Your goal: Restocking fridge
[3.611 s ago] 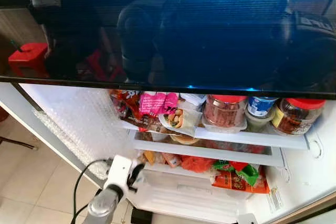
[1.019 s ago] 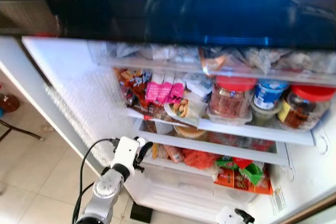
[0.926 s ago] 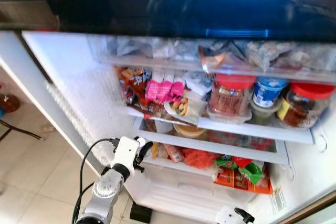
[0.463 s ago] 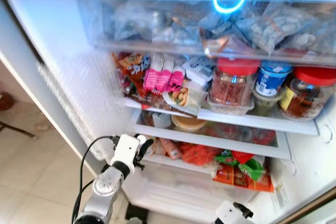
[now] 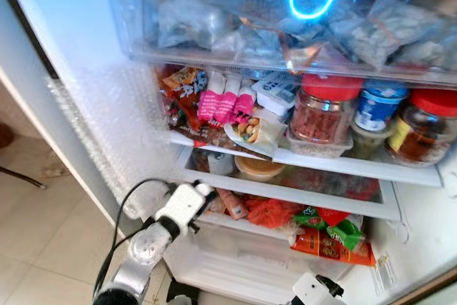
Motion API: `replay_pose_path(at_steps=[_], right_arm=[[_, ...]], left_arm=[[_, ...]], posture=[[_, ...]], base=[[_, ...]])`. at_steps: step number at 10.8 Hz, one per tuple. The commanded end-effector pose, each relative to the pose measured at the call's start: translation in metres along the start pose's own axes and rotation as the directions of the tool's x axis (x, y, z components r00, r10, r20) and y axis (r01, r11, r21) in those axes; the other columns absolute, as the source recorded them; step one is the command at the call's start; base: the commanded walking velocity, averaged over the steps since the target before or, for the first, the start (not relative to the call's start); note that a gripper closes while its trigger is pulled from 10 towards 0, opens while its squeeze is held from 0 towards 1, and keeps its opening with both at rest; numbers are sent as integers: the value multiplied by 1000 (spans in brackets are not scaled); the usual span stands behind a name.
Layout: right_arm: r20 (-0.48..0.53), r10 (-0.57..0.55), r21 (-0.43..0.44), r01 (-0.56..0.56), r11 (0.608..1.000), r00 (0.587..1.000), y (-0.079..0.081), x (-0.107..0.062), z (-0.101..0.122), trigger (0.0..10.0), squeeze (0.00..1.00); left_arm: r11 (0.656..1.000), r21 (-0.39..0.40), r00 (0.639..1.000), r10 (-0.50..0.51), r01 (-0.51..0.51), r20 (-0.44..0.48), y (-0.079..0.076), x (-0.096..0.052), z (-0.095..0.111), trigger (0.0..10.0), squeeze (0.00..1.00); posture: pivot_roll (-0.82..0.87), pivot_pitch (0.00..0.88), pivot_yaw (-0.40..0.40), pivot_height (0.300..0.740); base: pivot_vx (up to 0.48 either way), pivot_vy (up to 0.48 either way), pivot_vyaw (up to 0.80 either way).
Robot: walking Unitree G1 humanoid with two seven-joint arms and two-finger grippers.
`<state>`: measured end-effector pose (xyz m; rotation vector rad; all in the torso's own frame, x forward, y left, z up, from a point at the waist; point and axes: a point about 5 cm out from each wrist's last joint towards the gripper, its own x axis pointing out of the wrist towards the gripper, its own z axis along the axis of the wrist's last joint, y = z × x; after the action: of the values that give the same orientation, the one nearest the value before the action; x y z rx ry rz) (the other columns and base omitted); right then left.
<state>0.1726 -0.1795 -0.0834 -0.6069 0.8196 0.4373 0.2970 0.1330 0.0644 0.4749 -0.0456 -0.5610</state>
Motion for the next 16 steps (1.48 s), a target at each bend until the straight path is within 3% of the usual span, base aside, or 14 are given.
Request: replay_pose_path(at_steps=[1,3,4,5,6,7,9,10,11,13,15,16], right_arm=[[-239,162,28,-160,987,957,46,-22,-56,10000,0],[-240,168,33,-165,986,956,47,-22,-56,10000,0],[-242,179,35,-176,984,954,48,-22,-57,10000,0],[-243,191,36,-188,982,951,48,-22,-56,10000,0],[-244,200,41,-196,980,949,49,-22,-56,10000,0],[-246,209,45,-204,978,946,49,-22,-57,10000,0],[-249,219,56,-212,976,944,49,-22,-57,10000,0],[-250,222,55,-215,975,943,49,-22,-57,10000,0],[-252,227,59,-220,974,941,49,-22,-57,10000,0],[-252,232,66,-222,973,940,50,-22,-57,10000,0],[-250,234,75,-222,972,940,50,-22,-57,10000,0],[-250,235,77,-223,972,939,51,-22,-57,10000,0]], left_arm=[[996,82,999,-36,33,38,4,2,10,10000,0],[994,77,994,-83,77,77,4,0,20,10000,0],[993,-49,992,-108,111,61,1,-3,19,10000,0],[955,-230,982,-183,187,42,-4,-7,18,10000,0],[941,-204,962,-270,272,37,-8,-13,20,10000,0],[930,-126,938,-344,345,35,-10,-17,30,10000,0],[924,47,923,-382,380,46,0,-14,56,10000,0],[901,159,910,-413,404,30,3,-13,67,10000,0],[852,313,897,-441,421,-6,5,-12,76,10000,0],[801,429,899,-433,418,-68,5,-13,71,10000,0],[773,550,939,-338,317,-66,16,-14,68,10000,0],[743,612,950,-308,271,-46,22,-14,71,10000,0]], posture=[[-69,89,87,618],[-71,83,89,618],[-71,81,90,618],[-70,83,89,618],[-67,83,89,618],[-66,87,89,618],[-66,87,89,618],[-68,93,88,618],[-69,92,88,618],[-71,93,91,618],[-69,95,94,618],[-65,94,95,618]], base=[[0,0,0],[0,0,0],[0,0,0],[0,0,0],[0,0,0],[0,0,0],[0,0,0],[0,0,0],[0,0,0],[0,0,0],[0,0,0],[0,0,0]])
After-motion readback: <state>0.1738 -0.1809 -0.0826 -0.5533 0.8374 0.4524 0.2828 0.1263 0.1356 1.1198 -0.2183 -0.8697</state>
